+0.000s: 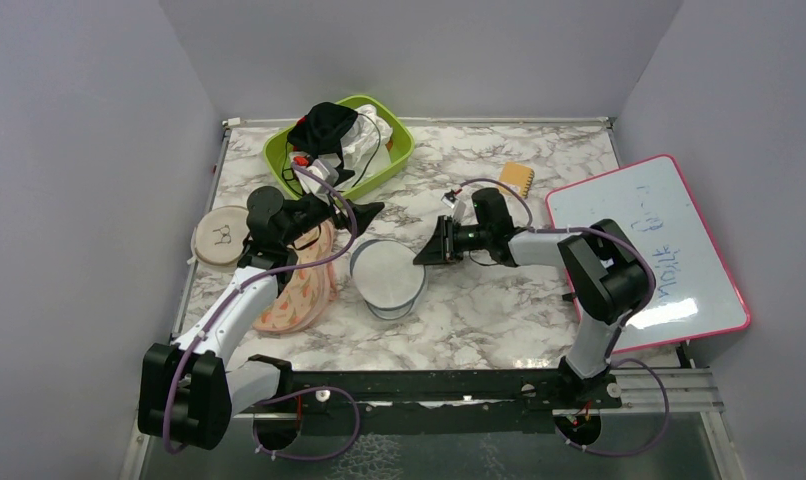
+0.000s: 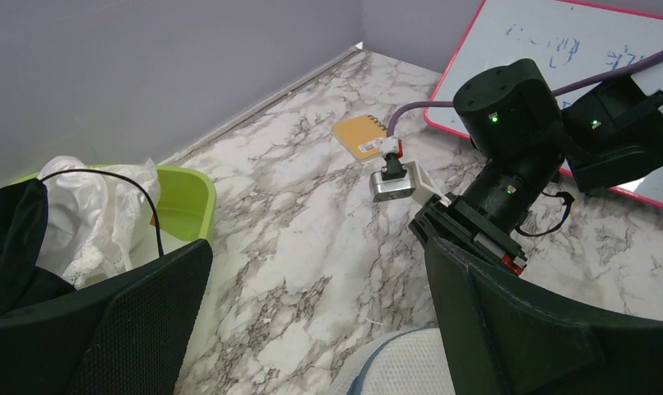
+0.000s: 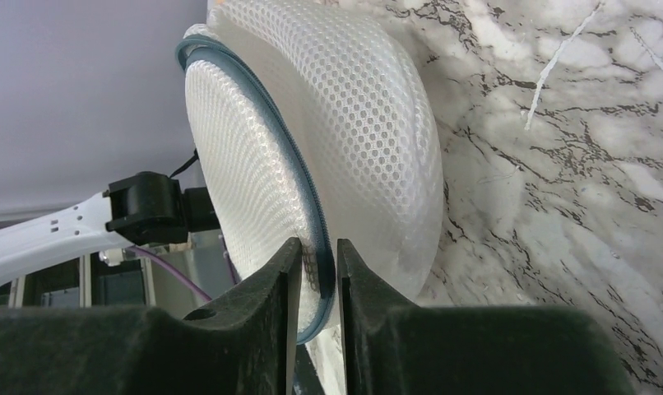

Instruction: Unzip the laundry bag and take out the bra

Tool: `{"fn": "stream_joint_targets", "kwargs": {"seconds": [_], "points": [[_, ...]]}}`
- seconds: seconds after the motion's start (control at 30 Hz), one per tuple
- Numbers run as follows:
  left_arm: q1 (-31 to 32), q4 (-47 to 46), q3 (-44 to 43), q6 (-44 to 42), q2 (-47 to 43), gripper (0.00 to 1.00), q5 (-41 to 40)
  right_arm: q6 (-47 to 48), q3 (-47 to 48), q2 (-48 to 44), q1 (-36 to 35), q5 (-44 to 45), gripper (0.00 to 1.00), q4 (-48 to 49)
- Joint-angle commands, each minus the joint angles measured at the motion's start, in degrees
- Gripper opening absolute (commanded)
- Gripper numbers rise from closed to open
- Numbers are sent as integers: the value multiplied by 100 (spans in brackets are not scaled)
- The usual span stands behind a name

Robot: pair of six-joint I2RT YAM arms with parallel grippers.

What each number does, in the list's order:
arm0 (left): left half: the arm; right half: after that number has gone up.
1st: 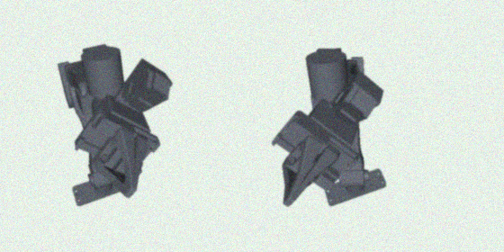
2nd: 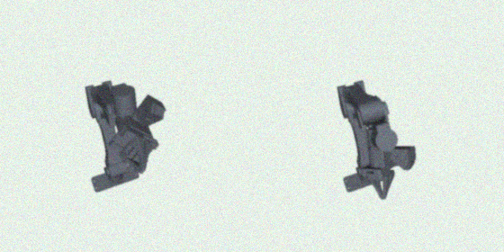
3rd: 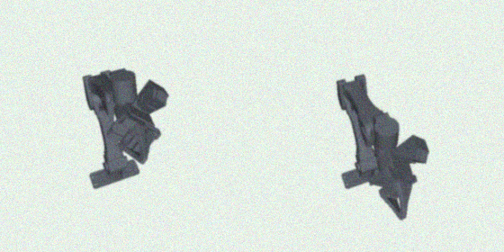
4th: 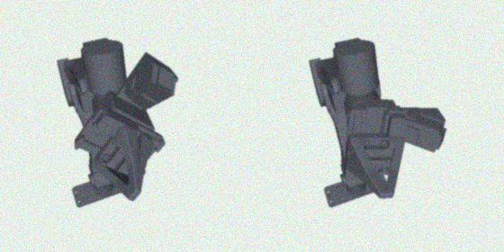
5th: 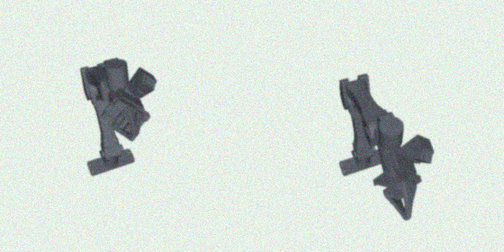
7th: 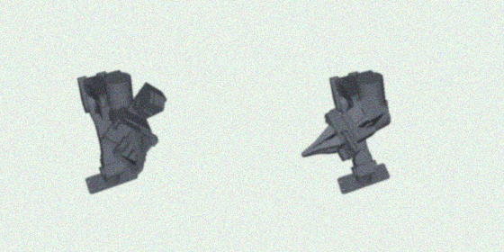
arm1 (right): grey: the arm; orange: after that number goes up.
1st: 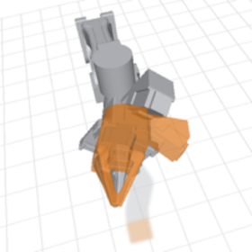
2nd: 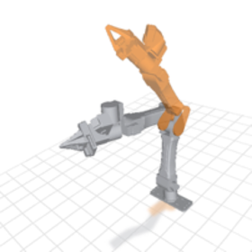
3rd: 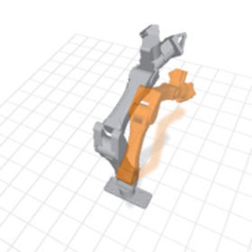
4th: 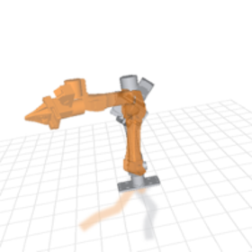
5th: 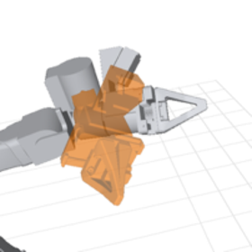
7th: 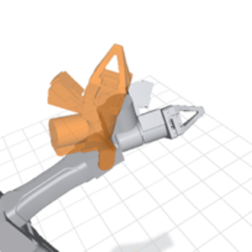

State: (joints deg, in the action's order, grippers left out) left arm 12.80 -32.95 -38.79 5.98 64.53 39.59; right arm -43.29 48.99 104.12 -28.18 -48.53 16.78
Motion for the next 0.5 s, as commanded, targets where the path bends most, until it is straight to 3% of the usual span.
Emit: {"fn": "stream_joint_targets", "kwargs": {"seconds": [0.0,0.23,0.47], "points": [[-32,-168,-191,79,24,99,140,407,25,-23,-38,54,23,194],[-49,-167,-192,111,33,99,132,786,280,-166,-37,110,40,-310],[-49,-168,-195,116,46,99,127,1623,433,-958,30,734,73,-1409]]}}
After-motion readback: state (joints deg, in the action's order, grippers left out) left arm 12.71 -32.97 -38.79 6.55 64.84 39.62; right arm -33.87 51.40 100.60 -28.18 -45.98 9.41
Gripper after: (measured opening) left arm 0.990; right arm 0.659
